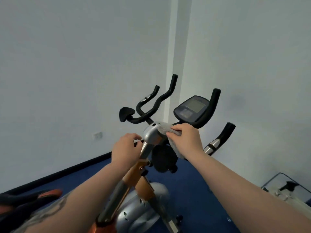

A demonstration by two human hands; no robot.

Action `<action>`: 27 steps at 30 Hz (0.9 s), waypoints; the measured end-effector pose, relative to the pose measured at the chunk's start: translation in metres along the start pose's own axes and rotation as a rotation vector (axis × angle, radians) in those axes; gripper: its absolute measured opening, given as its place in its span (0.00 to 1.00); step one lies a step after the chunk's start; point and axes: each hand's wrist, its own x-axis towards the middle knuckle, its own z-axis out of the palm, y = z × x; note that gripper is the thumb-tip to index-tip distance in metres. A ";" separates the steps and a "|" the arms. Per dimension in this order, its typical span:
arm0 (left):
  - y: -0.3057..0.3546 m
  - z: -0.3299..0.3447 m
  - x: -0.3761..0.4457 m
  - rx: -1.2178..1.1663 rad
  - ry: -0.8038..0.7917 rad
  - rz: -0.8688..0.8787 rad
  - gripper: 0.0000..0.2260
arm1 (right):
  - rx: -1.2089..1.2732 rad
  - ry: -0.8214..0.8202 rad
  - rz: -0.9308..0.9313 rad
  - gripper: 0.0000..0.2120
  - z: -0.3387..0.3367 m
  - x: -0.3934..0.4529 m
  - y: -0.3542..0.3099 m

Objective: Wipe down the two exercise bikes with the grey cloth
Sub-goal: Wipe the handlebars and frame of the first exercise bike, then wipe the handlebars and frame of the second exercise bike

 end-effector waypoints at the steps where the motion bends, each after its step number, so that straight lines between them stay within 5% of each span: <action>1: -0.007 -0.013 -0.004 0.005 0.009 -0.001 0.09 | 0.004 0.004 0.000 0.06 0.004 -0.005 -0.009; 11: -0.096 -0.160 -0.084 0.133 0.098 -0.084 0.12 | 0.041 -0.041 -0.001 0.07 0.066 -0.083 -0.116; 27: -0.206 -0.357 -0.264 0.461 0.275 -0.398 0.17 | 0.145 -0.413 -0.409 0.09 0.192 -0.193 -0.327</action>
